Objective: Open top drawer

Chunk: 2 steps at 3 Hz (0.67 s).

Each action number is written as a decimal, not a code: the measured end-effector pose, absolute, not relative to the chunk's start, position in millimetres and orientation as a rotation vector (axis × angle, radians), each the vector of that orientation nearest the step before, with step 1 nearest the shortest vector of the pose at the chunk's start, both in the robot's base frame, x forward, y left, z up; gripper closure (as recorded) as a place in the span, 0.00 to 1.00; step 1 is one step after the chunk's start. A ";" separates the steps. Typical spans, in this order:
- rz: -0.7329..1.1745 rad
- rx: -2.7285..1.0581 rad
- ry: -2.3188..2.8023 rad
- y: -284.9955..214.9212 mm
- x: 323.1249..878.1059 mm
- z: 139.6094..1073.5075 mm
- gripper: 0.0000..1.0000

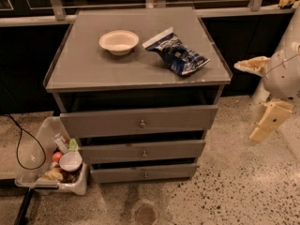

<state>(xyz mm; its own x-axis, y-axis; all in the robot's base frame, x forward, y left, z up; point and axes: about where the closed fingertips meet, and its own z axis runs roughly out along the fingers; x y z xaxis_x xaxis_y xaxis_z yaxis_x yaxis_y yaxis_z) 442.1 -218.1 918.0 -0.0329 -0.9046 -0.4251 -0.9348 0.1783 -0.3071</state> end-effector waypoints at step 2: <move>0.091 -1.724 1.923 -212.7 443.3 914.4 0.00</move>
Offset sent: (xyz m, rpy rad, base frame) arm 0.0043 0.0092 -0.0116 0.0357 0.0073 0.0141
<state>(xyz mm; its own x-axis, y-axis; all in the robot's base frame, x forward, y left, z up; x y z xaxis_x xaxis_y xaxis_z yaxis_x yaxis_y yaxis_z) 443.3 -212.7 914.4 -0.0259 -0.8989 -0.4373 -0.9363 0.1751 -0.3044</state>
